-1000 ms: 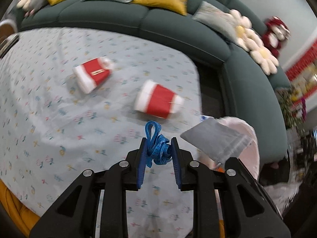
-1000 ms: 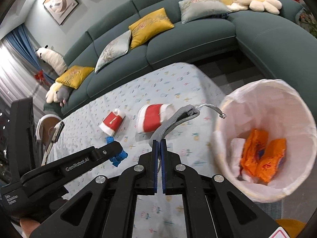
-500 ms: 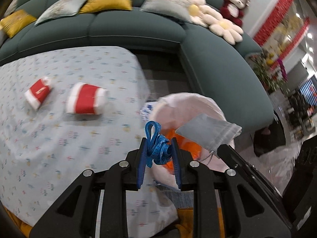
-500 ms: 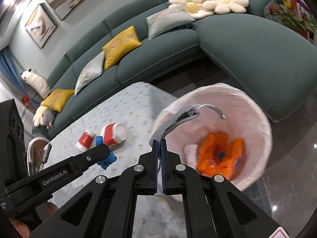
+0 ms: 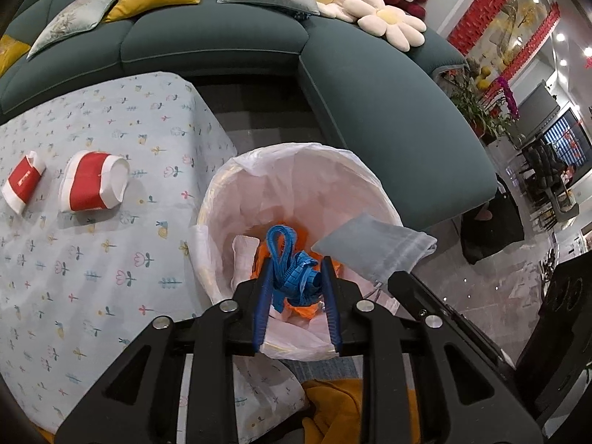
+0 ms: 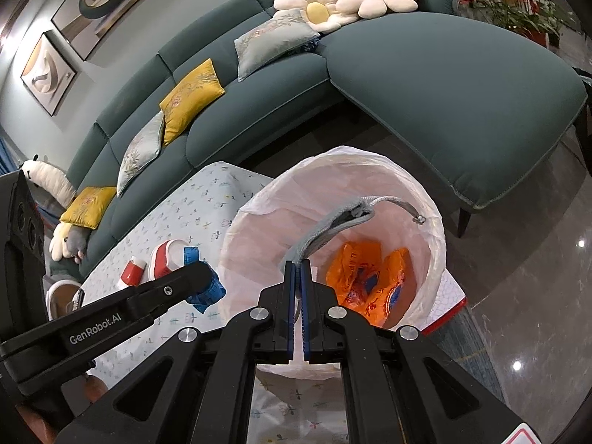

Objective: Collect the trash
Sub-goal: 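Open both tools to drop the cord and cloth into the wastebasket, then move both open tools back over the two red-white cups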

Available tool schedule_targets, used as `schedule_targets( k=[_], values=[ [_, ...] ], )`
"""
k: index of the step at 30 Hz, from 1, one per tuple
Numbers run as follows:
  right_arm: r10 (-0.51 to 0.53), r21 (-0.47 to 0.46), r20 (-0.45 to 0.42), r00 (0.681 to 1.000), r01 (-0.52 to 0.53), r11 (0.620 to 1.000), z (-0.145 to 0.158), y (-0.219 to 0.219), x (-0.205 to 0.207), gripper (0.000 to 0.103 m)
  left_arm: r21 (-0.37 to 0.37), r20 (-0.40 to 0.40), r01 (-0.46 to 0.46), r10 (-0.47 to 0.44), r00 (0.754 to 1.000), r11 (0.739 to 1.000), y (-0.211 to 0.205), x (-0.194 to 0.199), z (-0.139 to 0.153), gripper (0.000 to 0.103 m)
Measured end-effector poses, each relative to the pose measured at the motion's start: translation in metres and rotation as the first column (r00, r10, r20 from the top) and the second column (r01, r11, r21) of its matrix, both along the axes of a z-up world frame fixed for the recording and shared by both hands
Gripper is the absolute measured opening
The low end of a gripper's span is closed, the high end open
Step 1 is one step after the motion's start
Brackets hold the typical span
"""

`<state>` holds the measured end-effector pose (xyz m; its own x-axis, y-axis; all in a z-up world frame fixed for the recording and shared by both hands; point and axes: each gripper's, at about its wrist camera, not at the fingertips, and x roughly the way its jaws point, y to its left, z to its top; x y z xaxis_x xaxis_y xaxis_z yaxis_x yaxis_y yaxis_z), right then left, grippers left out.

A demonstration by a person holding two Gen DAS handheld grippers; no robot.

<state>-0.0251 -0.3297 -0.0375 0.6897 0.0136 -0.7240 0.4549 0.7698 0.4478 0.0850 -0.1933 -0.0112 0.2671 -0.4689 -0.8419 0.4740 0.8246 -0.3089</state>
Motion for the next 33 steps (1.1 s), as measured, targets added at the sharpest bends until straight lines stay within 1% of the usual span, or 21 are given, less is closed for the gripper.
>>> schedule_targets(
  k=[2, 4, 6, 10, 13, 15, 17, 21, 23, 25, 28, 33],
  values=[
    [0.0, 0.002, -0.004, 1.0, 0.0, 1.0, -0.002, 0.0, 0.001, 0.004, -0.005, -0.011, -0.01, 0.01, 1.0, 1.0, 0.001, 0.002, -0.002, 0.031],
    [0.002, 0.004, -0.007, 1.0, -0.002, 1.0, -0.004, 0.0, 0.002, 0.005, -0.019, -0.013, -0.021, 0.02, 1.0, 1.0, 0.003, 0.003, -0.003, 0.034],
    [0.003, 0.004, -0.009, 1.0, -0.003, 1.0, -0.004, 0.001, 0.002, 0.009, -0.019, -0.007, -0.03, 0.029, 1.0, 0.999, 0.005, 0.004, -0.002, 0.045],
    [-0.005, 0.01, -0.007, 1.0, 0.005, 1.0, -0.005, 0.002, 0.003, 0.013, -0.022, 0.003, -0.049, 0.049, 0.999, 0.999, 0.011, 0.006, 0.0, 0.051],
    [-0.002, 0.008, -0.01, 1.0, 0.002, 1.0, -0.004, 0.004, 0.005, 0.014, -0.025, 0.001, -0.065, 0.065, 0.998, 0.998, 0.017, 0.009, 0.0, 0.052],
    [-0.001, 0.006, -0.012, 1.0, 0.001, 1.0, -0.003, 0.005, 0.005, 0.017, -0.024, 0.002, -0.086, 0.086, 0.996, 0.996, 0.023, 0.011, 0.0, 0.056],
    [0.004, 0.004, -0.011, 1.0, -0.004, 1.0, -0.002, 0.008, 0.006, 0.024, -0.026, 0.006, -0.107, 0.107, 0.994, 0.994, 0.029, 0.013, 0.002, 0.058],
    [0.021, -0.008, -0.017, 1.0, -0.021, 1.0, 0.001, 0.018, 0.011, 0.027, -0.022, 0.012, -0.146, 0.146, 0.989, 0.989, 0.045, 0.017, 0.003, 0.058],
    [0.029, -0.019, -0.021, 0.999, -0.029, 0.999, 0.003, 0.023, 0.014, 0.033, -0.016, 0.02, -0.169, 0.17, 0.985, 0.985, 0.053, 0.02, 0.003, 0.059],
    [0.037, -0.029, -0.025, 0.999, -0.038, 0.999, 0.005, 0.029, 0.017, 0.038, -0.008, 0.026, -0.198, 0.198, 0.98, 0.98, 0.063, 0.024, 0.003, 0.061],
    [0.055, -0.042, -0.033, 0.998, -0.056, 0.998, 0.007, 0.04, 0.024, 0.041, 0.008, 0.04, -0.24, 0.24, 0.97, 0.971, 0.082, 0.029, 0.004, 0.061],
    [0.092, -0.057, -0.044, 0.995, -0.094, 0.994, 0.01, 0.061, 0.036, 0.045, 0.013, 0.043, -0.3, 0.299, 0.953, 0.954, 0.112, 0.038, 0.002, 0.061]
  ],
)
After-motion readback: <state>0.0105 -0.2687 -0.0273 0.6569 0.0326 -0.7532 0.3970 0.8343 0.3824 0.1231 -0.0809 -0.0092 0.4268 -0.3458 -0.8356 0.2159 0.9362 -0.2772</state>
